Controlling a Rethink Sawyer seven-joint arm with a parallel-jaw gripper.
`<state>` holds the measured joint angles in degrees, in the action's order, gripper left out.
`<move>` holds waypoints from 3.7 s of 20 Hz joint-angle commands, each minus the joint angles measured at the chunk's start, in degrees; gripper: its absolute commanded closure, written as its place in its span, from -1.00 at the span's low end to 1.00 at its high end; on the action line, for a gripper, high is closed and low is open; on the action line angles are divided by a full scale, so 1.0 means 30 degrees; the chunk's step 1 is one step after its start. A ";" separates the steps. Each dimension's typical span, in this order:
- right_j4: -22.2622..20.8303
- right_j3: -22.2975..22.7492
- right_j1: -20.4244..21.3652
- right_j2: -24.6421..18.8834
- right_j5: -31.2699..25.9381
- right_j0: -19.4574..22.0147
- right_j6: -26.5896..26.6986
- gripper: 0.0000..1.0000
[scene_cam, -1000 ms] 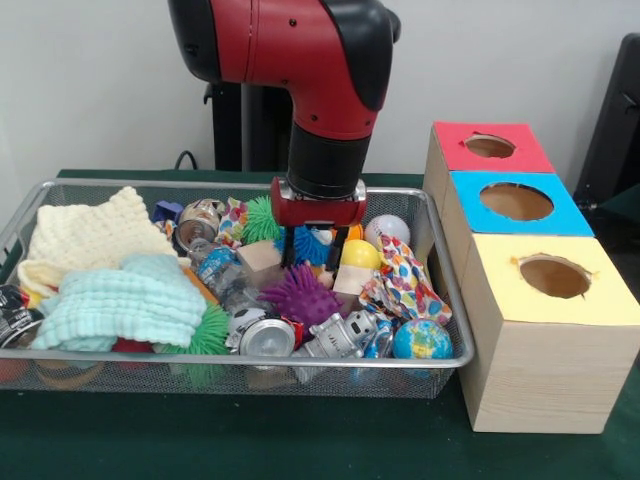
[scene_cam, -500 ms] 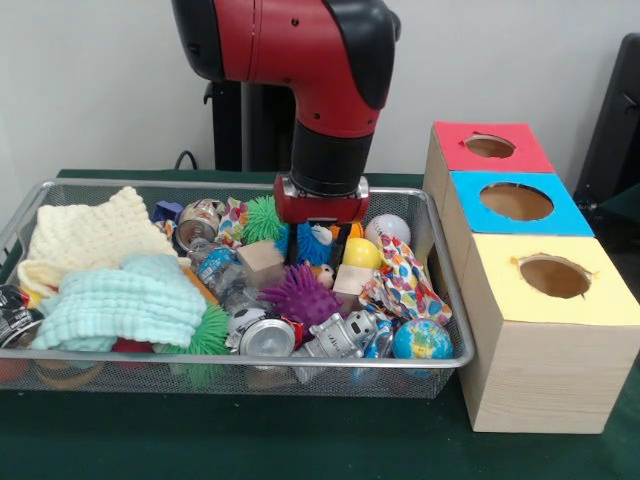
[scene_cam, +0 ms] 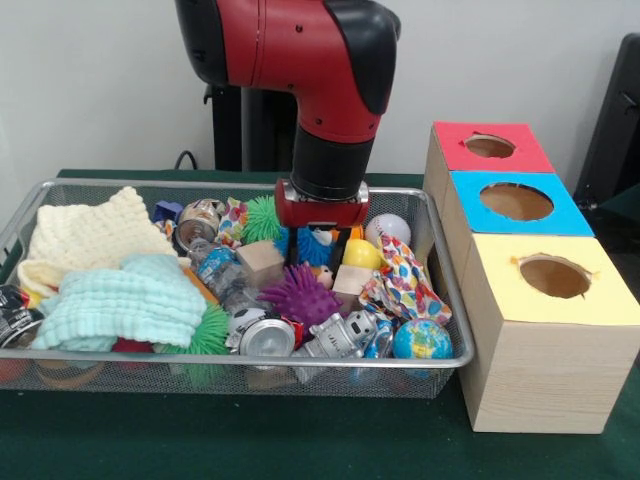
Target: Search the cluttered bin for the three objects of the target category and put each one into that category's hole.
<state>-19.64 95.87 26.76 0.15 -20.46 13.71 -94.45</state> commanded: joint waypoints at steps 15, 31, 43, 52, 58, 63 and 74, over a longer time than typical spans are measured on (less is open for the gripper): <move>0.0733 -0.1552 -0.3512 -0.0156 0.1897 -0.1092 -0.3297 -1.00; 0.1199 -0.1872 -0.3701 -0.0103 0.1822 -0.1262 -0.3029 -1.00; 0.1239 -0.1372 -0.3224 -0.0095 0.2461 -0.0627 -0.3003 1.00; 0.1032 -0.0236 -0.0815 -0.0043 0.1160 -0.0834 -0.2357 1.00; 0.1542 0.1351 0.1965 -0.0851 -0.0466 -0.0335 -0.1735 1.00; 0.1719 0.2114 0.3166 -0.1212 -0.0959 0.0040 -0.1511 1.00; 0.1398 0.3175 0.4580 -0.1480 -0.0971 0.0524 -0.1329 1.00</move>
<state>-17.33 101.58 36.96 0.86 -17.88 14.09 -94.45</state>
